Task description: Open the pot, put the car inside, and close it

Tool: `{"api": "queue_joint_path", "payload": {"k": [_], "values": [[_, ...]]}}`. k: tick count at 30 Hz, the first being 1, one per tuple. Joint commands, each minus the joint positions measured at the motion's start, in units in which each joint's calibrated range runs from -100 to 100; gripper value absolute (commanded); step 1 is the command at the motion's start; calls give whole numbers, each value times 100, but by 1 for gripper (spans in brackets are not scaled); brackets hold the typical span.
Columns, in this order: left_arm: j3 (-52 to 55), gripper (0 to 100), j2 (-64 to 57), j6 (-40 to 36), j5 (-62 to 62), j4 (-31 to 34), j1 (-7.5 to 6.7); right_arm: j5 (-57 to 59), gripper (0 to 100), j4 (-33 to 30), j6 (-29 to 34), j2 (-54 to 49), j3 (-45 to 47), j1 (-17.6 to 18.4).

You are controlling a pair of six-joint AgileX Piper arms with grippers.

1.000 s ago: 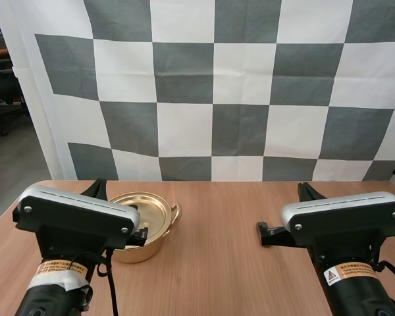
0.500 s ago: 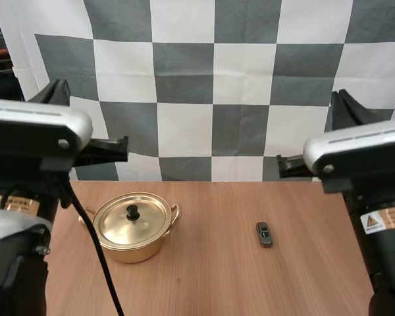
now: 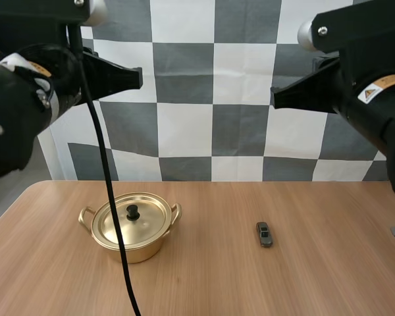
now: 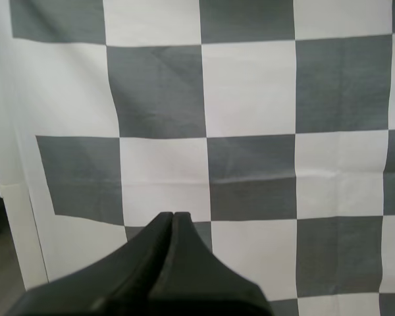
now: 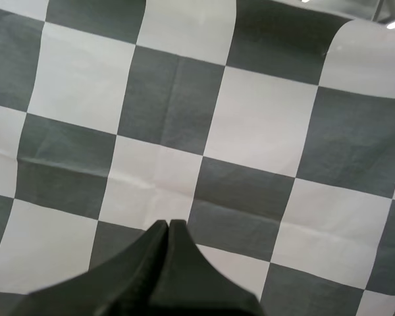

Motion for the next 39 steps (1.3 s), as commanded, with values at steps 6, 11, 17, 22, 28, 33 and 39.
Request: {"api": "queue_joint_path", "payload": {"k": [6, 11, 17, 22, 28, 33, 39], "values": [[-1221, 0, 674, 3, 6699, 705, -1, 6627, 0, 46, 4, 734, -678, -1], [-1221, 0, 365, 3, 6117, 774, -1, 6561, 0, 45, 4, 724, -697, -1], [-1221, 7, 406, 368, 6746, 930, -1, 6560, 0, 97, 4, 724, -697, -1], [-1221, 58, 480, 482, 6792, 1107, -1, 6580, 0, 348, 4, 724, -697, -1], [-1246, 100, 480, 780, 6680, 1122, -1, 6618, 0, 565, 4, 724, -697, -1], [-1452, 100, 632, 829, 6675, 1097, -1, 6706, 0, 565, 4, 724, -697, -1], [-1468, 100, 726, 820, 5500, 1192, -1, 7062, 0, 565, 4, 724, -697, -1]]}}
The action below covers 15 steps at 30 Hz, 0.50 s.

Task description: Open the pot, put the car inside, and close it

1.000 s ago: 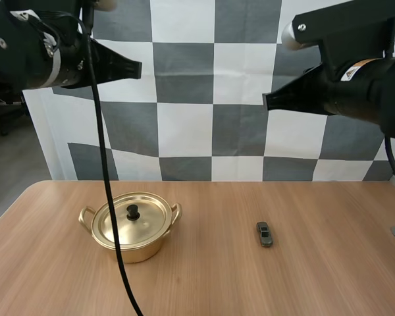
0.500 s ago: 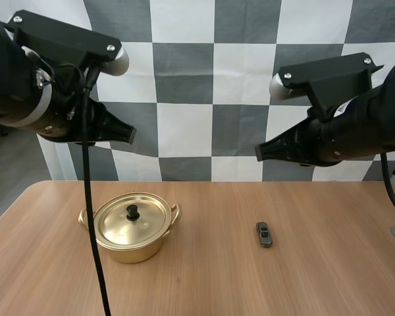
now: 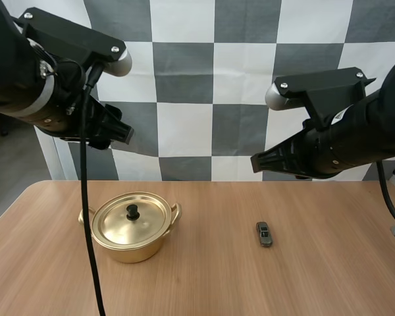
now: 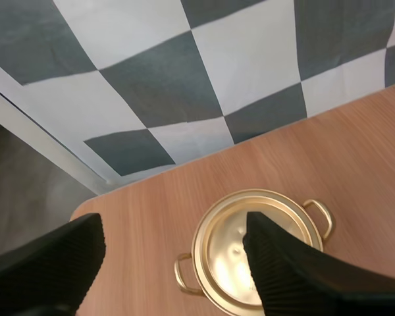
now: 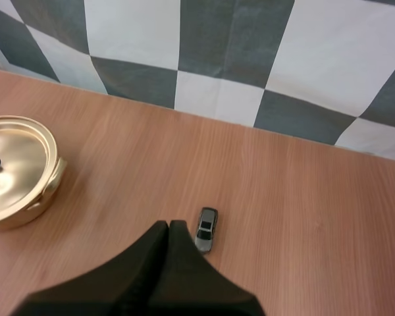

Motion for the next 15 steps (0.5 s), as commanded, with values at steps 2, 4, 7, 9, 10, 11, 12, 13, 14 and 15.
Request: {"api": "queue_joint_path", "payload": {"k": [2, 4, 7, 9, 10, 11, 12, 13, 14, 15], "values": [[-32, 100, -77, -1, -481, -122, -1, 106, 0, 4, 4, -5, -7, -1], [-32, 100, -58, -1, -577, -301, -1, 122, 0, -7, 4, -5, -7, -1], [-32, 100, 210, -1, -24, -679, -1, 122, 0, -7, 4, -5, -7, -1], [-32, 100, 535, -10, 684, -937, -1, 122, 0, -7, 4, -5, -7, -1], [-32, 100, 735, -10, 934, -1031, -1, 122, 0, -7, 4, -5, -7, -1], [-32, 100, 934, -10, 934, -1079, -1, 122, 0, -7, 4, -5, -7, -1], [-32, 100, 1122, -48, 934, -1105, -1, 123, 0, -17, 4, -5, -7, -1], [-32, 100, 1289, -77, 934, -1105, -1, 123, 0, -28, 4, -5, -7, -1], [-32, 100, 1404, -91, 934, -1093, -1, 123, 0, -39, 4, -5, -7, -1], [-32, 100, 1525, -150, 934, -1065, -1, 123, 0, -52, 4, -5, -7, -1]]}}
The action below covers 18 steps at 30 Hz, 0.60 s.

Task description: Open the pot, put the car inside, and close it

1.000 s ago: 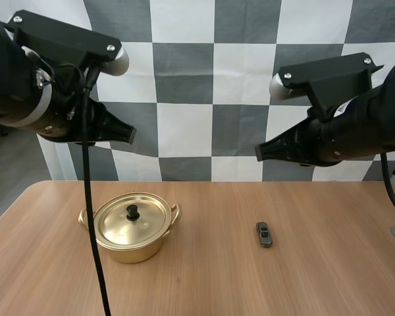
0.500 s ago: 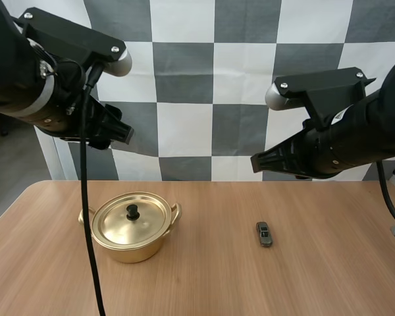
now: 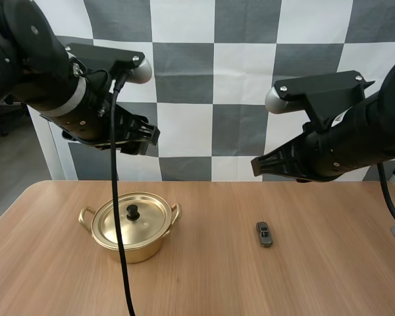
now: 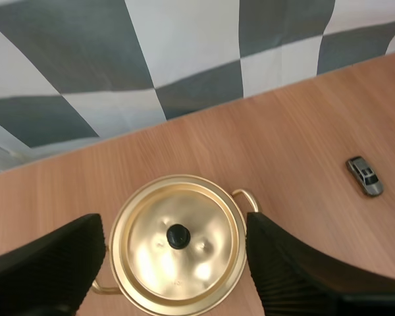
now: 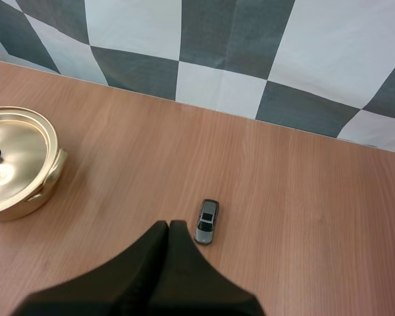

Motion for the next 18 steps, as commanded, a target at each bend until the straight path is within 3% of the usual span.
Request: {"api": "queue_joint_path", "payload": {"k": [1, 18], "values": [[-3, 100, 409, -93, 50, 59, -1, 3, 0, -51, 4, -5, -7, -1], [-3, 100, 1547, -93, 50, 71, -1, 338, 0, -275, 4, -5, -7, -1]]}}
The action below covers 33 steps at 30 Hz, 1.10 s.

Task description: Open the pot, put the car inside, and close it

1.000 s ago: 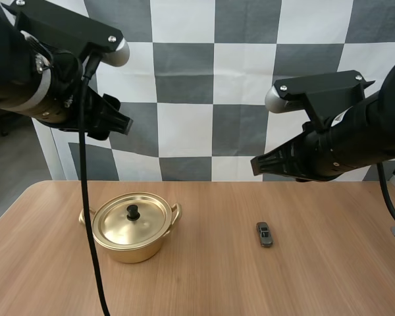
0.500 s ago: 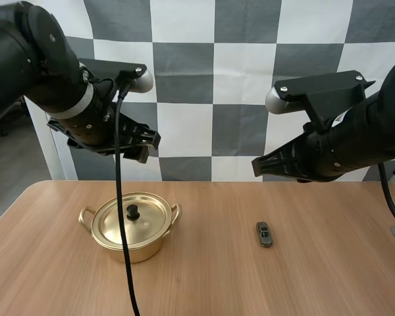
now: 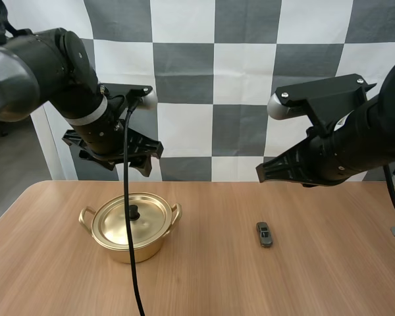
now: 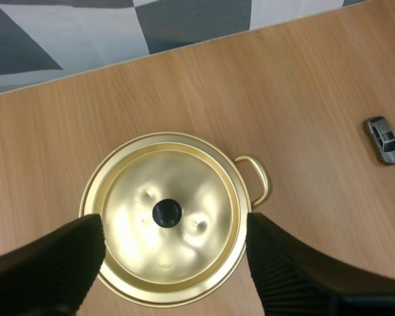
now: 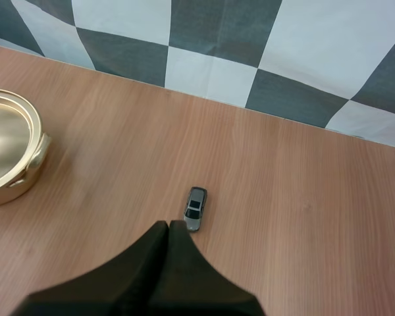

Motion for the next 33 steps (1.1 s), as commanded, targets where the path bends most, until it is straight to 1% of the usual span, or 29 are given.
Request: {"api": "queue_joint_path", "payload": {"k": [1, 6, 11, 16, 19, 28, 33], "values": [[-3, 100, 233, 0, 0, 9, -1, 40, 0, -5, 4, -5, -7, -1], [70, 100, 509, 0, 0, 9, -1, 40, 0, -5, 4, -5, -7, -1], [668, 100, 717, 43, -41, 59, -1, 40, 0, -5, 4, -5, -7, -1], [1080, 100, 881, 43, -524, 209, -1, 40, 0, -5, 4, -5, -7, -1], [1107, 100, 947, 43, -631, 273, -1, 40, 0, 7, 4, -5, -7, -1], [1107, 100, 975, 43, -1642, 304, -1, 40, 0, 44, 4, -5, -7, -1], [1107, 100, 1221, 43, -1703, 304, -1, 40, 0, 42, 4, -5, -7, -1]]}}
